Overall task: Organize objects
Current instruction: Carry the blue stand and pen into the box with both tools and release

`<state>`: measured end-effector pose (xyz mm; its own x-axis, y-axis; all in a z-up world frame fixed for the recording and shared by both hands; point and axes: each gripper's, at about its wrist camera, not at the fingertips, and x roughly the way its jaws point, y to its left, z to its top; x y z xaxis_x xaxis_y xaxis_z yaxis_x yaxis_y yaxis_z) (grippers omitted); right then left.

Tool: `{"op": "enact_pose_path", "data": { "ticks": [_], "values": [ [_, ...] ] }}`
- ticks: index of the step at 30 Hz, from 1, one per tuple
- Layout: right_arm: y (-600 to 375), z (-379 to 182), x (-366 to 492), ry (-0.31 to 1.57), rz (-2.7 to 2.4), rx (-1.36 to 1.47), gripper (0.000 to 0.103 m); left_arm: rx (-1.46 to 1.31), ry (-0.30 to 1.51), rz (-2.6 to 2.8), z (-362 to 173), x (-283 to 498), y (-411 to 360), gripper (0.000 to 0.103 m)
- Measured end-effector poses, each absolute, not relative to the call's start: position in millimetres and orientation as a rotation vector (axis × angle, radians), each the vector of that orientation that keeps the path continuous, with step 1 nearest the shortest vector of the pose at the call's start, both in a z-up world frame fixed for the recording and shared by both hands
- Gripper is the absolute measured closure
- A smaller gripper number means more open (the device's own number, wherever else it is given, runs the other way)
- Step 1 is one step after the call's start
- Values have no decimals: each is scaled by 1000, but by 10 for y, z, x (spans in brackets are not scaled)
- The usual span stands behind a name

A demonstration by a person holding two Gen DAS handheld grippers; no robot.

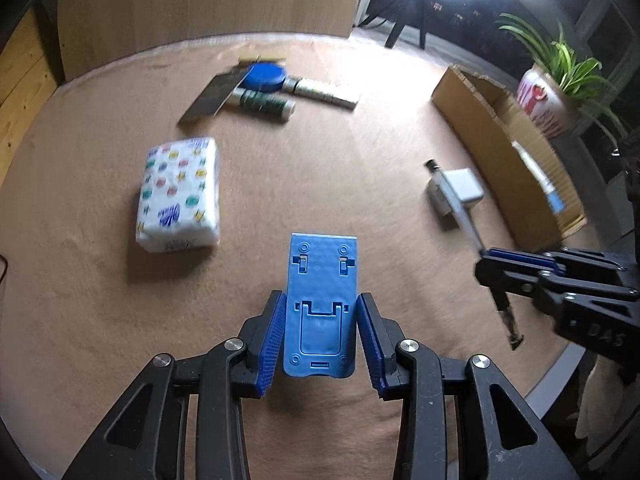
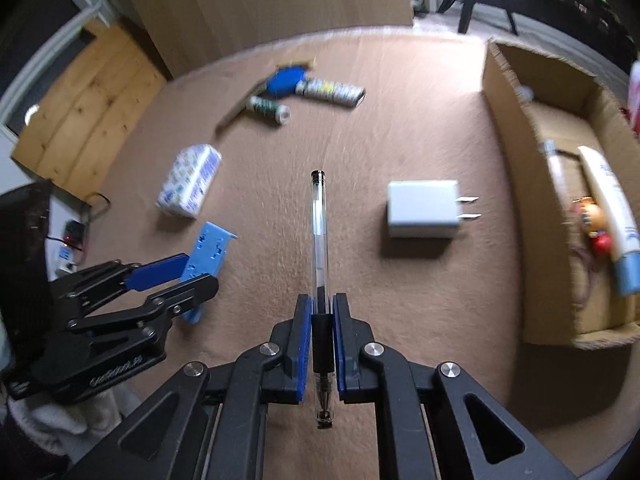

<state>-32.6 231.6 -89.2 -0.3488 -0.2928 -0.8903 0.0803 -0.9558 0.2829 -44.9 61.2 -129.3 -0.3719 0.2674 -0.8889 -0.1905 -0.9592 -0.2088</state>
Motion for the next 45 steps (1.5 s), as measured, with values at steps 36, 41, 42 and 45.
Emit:
{"op": "enact_pose_path", "data": {
  "ticks": [36,41,42,45],
  "values": [
    [4533,-393,-584,-551,-2829,1505,49,-1277,16,2292,-711,-1565,2973,33],
    [4553,-381,-530,-614,-2802,1496,49,-1292,22,2312,-720,-1600,2806,33],
    [4545,-383,-518,-623,-2796,1496,49,-1297,21,2319,-726,-1609,2754,33],
    [4510,-397,-490,-648,-2778,1498,49,-1326,-7,2327,-756,-1647,2567,33]
  ]
}}
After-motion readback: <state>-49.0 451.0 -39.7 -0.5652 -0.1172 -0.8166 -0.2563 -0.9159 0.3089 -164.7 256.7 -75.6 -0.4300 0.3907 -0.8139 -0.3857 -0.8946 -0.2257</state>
